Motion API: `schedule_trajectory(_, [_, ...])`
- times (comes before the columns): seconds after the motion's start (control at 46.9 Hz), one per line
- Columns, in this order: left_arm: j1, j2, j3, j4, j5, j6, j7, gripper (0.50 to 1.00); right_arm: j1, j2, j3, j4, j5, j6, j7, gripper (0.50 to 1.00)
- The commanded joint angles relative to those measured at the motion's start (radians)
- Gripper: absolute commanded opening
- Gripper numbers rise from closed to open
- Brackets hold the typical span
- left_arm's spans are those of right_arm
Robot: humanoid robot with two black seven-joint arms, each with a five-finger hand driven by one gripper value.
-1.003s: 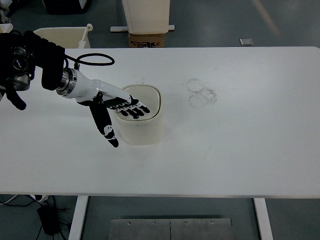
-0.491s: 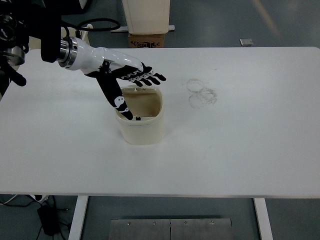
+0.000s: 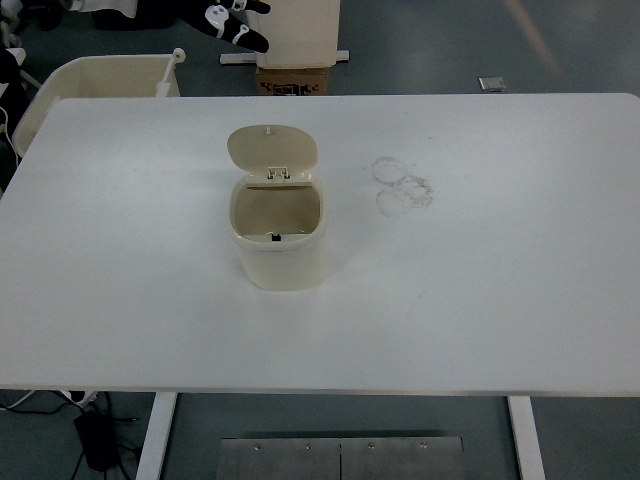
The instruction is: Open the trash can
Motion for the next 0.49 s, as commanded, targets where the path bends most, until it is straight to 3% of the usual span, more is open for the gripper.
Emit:
schedule_trajectory(0.0, [0.04,0.008,-0.065,0.034,-0.011,0.002,-0.015,1.0,0.0,0.0,0.0,0.0,0.0,0.0,0.0,0.993])
schedule_trajectory(0.235, [0.18,-0.004,-0.255,0.117,-0.072,0.051,-0.052,1.0,0.0,0.0,0.0,0.0,0.0,0.001,0.0,0.993])
schedule_trajectory(0.469, [0.319,-0.015,-0.309,0.223,-0.207,0.077,-0.147,1.0,0.0,0.0,0.0,0.0,0.0,0.0,0.0,0.993])
